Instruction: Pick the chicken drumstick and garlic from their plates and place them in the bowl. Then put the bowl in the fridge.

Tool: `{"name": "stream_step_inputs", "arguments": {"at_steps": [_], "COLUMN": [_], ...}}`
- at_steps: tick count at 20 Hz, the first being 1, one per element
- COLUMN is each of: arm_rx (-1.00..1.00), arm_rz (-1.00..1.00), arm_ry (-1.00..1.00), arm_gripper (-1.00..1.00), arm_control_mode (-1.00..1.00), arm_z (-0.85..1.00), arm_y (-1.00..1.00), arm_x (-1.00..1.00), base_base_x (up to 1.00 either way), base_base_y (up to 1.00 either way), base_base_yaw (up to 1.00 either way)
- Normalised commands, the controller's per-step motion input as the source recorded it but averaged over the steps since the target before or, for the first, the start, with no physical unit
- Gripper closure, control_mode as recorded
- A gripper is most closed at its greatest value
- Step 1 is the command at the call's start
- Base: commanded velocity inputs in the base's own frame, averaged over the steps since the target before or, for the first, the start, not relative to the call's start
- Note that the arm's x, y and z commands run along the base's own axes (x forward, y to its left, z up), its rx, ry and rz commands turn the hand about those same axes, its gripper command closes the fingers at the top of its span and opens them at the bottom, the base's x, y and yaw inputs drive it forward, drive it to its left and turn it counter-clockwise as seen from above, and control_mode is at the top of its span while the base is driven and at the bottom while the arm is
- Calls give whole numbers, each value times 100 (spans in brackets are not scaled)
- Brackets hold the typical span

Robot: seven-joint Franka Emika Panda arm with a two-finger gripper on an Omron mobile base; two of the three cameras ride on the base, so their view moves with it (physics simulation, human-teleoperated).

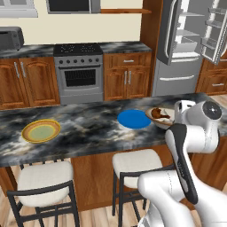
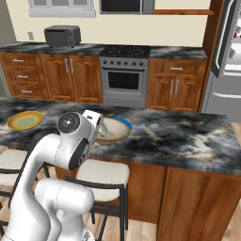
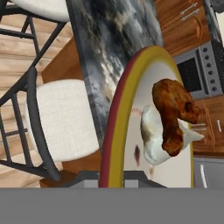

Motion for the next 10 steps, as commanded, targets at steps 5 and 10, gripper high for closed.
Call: {"name": "stream_step_inputs", "arguments": {"at_steps": [5,10], "arm_rx": [0,0], "arm_rz": [0,0], "arm_ry": [0,0], "arm_gripper": [100,100], "arm_control_mode": [-100,-100], "arm_z": [0,0], "arm_y": [0,0], "arm_x": [0,0], "base_base_x": [0,0], "base_base_y": [0,0], "base_base_yaw": [0,0]}}
